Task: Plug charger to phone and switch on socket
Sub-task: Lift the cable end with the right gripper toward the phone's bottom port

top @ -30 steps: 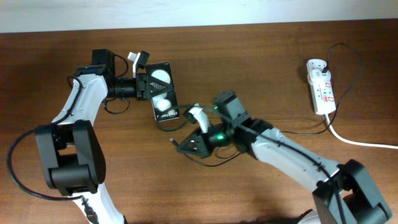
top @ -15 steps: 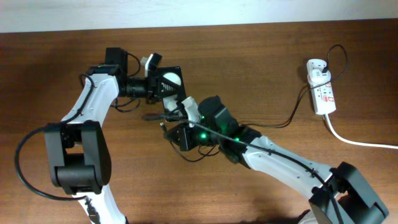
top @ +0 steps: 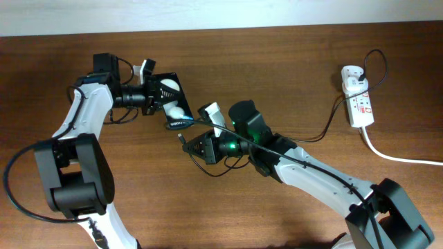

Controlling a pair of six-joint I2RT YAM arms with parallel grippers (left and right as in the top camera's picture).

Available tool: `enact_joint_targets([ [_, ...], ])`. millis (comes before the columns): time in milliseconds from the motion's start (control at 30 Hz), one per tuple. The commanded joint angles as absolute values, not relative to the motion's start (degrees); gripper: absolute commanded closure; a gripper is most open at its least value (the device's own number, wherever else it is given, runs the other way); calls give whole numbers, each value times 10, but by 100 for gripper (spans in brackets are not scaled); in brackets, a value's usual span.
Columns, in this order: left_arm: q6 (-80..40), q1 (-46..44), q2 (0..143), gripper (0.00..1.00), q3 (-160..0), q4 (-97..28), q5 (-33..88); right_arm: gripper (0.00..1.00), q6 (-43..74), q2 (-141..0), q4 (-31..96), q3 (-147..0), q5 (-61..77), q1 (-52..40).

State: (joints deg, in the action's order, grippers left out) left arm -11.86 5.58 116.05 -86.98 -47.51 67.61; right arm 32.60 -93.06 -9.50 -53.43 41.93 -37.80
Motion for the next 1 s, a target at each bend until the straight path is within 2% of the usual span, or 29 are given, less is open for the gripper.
enact_joint_targets([
  [0, -124, 55, 1164, 100, -870, -472, 712, 96, 335, -931, -102, -536, 431, -378],
  [100, -124, 58, 1164, 100, -870, -456, 725, 96, 335, -931, -125, -536, 439, -376],
  [233, -124, 61, 1164, 100, -870, -364, 885, 96, 361, -931, -128, -536, 424, -352],
  [267, -124, 61, 1164, 100, -870, -356, 894, 96, 366, -931, -136, -536, 425, -348],
  [467, -159, 60, 1164, 100, -870, -356, 902, 96, 366, -931, -144, -536, 379, -349],
  [967, -158, 44, 1164, 100, -870, -335, 855, 96, 360, -931, -128, -536, 350, -357],
])
